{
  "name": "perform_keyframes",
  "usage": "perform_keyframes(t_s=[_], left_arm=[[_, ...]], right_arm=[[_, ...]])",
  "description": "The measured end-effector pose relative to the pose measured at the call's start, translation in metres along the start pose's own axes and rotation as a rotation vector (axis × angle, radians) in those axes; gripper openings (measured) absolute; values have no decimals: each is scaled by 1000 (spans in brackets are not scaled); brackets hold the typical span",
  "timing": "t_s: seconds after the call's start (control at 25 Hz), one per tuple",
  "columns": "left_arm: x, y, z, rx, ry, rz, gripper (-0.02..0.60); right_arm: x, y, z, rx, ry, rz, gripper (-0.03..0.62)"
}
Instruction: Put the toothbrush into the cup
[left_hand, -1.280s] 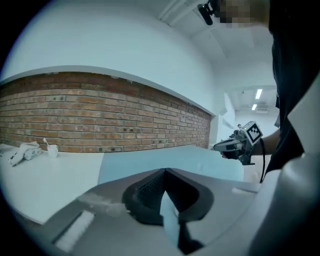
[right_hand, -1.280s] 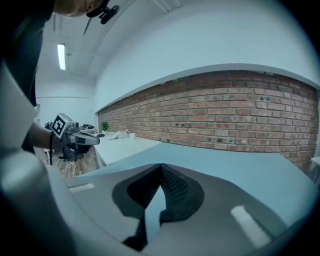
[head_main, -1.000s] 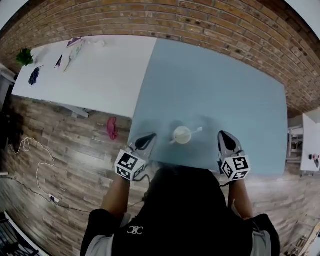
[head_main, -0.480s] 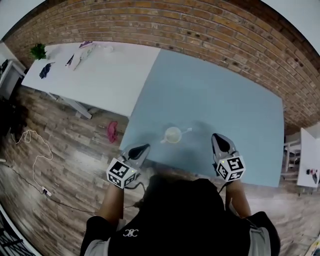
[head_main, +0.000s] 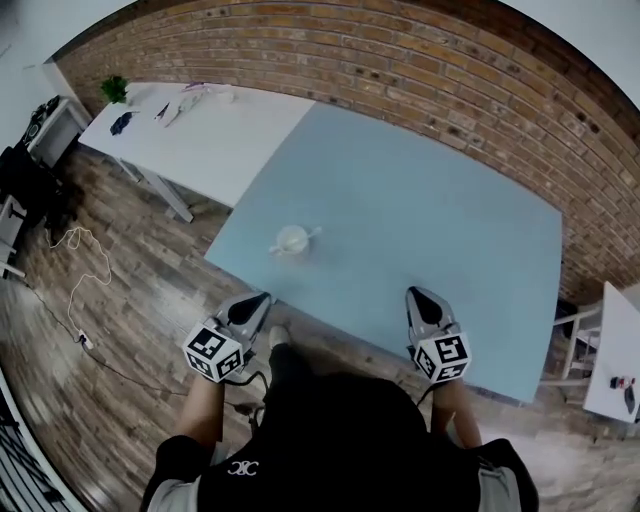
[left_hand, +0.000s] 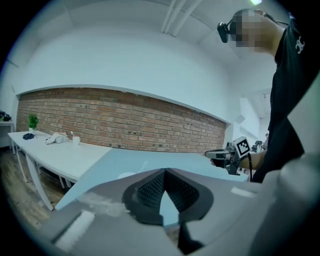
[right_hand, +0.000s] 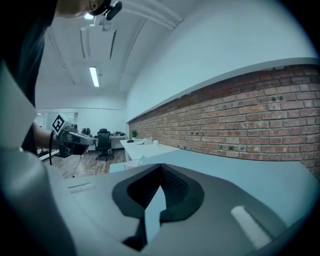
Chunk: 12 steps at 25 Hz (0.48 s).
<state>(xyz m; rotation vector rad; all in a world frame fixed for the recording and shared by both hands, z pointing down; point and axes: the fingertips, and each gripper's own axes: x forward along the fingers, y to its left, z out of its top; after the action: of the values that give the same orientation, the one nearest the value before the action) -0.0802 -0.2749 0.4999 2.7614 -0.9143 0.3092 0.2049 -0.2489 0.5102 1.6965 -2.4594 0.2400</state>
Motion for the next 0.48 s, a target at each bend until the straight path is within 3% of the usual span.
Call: perform_keyframes(t_s=[0.24, 0.48], left_arm=[[-26, -64, -3, -52, -27, 138, 6], [-55, -102, -6, -83, -39, 242, 6]], right_arm=[[-68, -16, -19, 109, -27, 75, 5], [-94, -26, -16, 111, -38, 126, 5]])
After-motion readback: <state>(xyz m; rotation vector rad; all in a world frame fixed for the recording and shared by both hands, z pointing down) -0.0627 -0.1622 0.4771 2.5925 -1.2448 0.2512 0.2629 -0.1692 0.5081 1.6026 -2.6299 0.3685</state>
